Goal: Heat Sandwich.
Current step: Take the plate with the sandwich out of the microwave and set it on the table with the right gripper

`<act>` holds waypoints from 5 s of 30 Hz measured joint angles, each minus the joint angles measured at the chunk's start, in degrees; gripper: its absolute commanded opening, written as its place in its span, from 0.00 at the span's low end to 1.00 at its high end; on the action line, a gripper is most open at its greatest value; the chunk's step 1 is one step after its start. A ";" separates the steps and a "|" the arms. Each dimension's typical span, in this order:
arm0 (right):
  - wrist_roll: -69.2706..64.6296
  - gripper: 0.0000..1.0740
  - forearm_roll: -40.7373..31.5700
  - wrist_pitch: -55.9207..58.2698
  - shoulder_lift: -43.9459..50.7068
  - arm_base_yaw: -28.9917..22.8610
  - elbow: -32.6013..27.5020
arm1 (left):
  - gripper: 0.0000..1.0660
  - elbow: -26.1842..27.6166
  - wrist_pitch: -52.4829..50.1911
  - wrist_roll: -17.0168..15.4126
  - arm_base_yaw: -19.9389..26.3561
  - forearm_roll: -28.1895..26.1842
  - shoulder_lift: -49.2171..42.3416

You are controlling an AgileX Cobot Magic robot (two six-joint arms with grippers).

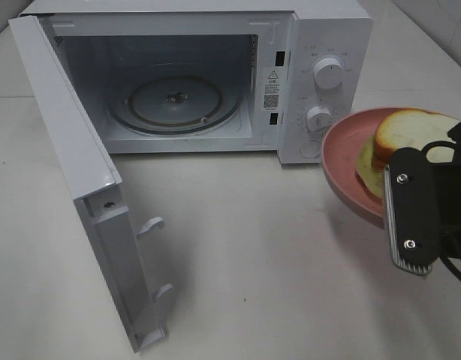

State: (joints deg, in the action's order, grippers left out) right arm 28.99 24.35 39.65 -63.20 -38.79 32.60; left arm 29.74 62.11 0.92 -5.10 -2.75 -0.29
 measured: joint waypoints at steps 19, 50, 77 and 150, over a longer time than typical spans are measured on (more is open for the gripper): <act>-33.86 0.00 9.57 2.58 -0.29 0.00 0.00 | 0.92 0.00 0.00 0.00 0.00 0.00 0.00; -63.48 0.00 18.16 4.64 -19.48 6.88 5.21 | 0.92 0.00 0.00 0.00 0.00 0.00 0.00; -71.79 0.01 22.29 -2.06 -29.91 20.57 5.33 | 0.92 0.00 0.00 0.00 0.00 0.00 0.00; -35.58 0.71 -13.35 -1.43 -6.30 20.57 5.33 | 0.92 0.00 0.00 0.00 0.00 0.00 0.00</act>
State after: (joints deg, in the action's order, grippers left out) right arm -6.59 11.00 38.22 -69.50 -18.22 37.93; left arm 29.74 62.11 0.92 -5.10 -2.75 -0.29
